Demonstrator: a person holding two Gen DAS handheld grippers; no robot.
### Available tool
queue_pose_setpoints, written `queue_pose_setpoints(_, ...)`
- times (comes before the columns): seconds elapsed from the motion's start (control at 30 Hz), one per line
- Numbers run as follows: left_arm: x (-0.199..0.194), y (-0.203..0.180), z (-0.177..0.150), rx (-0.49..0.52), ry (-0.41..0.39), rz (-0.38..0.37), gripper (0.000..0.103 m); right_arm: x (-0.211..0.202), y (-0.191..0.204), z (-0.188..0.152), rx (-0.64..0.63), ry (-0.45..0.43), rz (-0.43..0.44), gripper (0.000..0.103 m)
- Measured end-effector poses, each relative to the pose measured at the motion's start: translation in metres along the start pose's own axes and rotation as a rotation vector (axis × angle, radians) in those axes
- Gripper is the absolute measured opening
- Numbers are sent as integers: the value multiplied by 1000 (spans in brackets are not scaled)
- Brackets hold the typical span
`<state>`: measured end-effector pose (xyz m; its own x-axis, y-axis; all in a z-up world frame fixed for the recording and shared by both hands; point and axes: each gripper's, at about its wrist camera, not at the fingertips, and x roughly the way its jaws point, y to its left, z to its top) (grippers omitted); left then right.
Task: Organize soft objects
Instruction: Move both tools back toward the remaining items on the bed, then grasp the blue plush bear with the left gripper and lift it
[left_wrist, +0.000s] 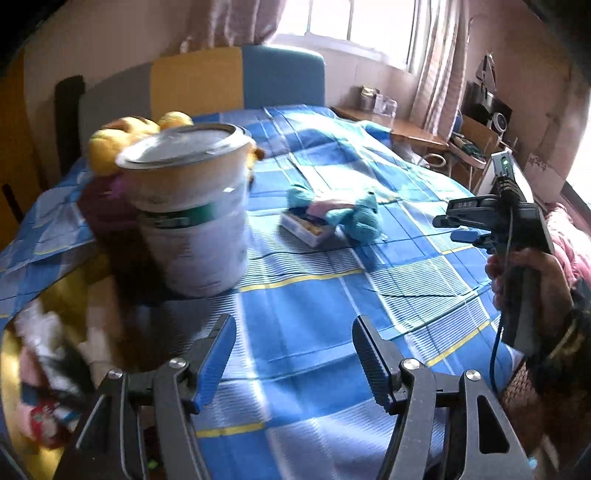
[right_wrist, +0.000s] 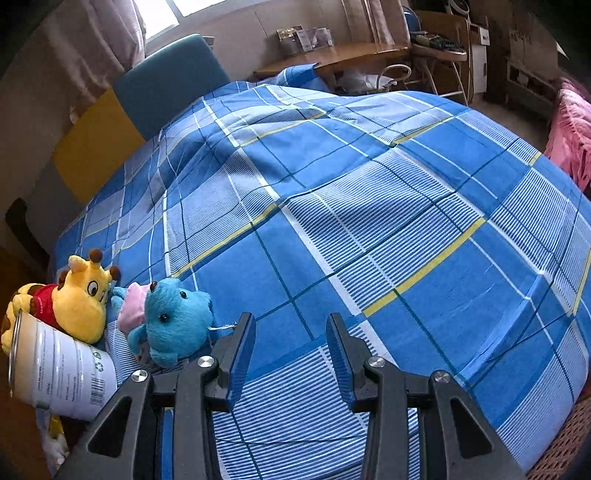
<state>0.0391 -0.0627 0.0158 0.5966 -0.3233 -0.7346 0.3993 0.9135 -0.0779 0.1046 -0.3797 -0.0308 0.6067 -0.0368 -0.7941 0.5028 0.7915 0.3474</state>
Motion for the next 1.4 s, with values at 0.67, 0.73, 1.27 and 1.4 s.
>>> queue_pose_setpoints(0.67, 74, -60, 59, 87, 27, -80, 65, 2, -22, 4, 147, 44, 110, 40)
queue_pose_setpoints(0.73, 79, -65, 67, 98, 22, -88, 63, 1, -22, 4, 152, 41, 120, 40)
queue_pose_setpoints(1.27, 173, -127, 133, 309, -23, 38, 50, 2, -29, 3, 213, 56, 192, 40)
queue_pose_setpoints(1.4, 189, -130, 129, 348, -6, 0, 8, 4, -29, 3, 210, 66, 200, 40)
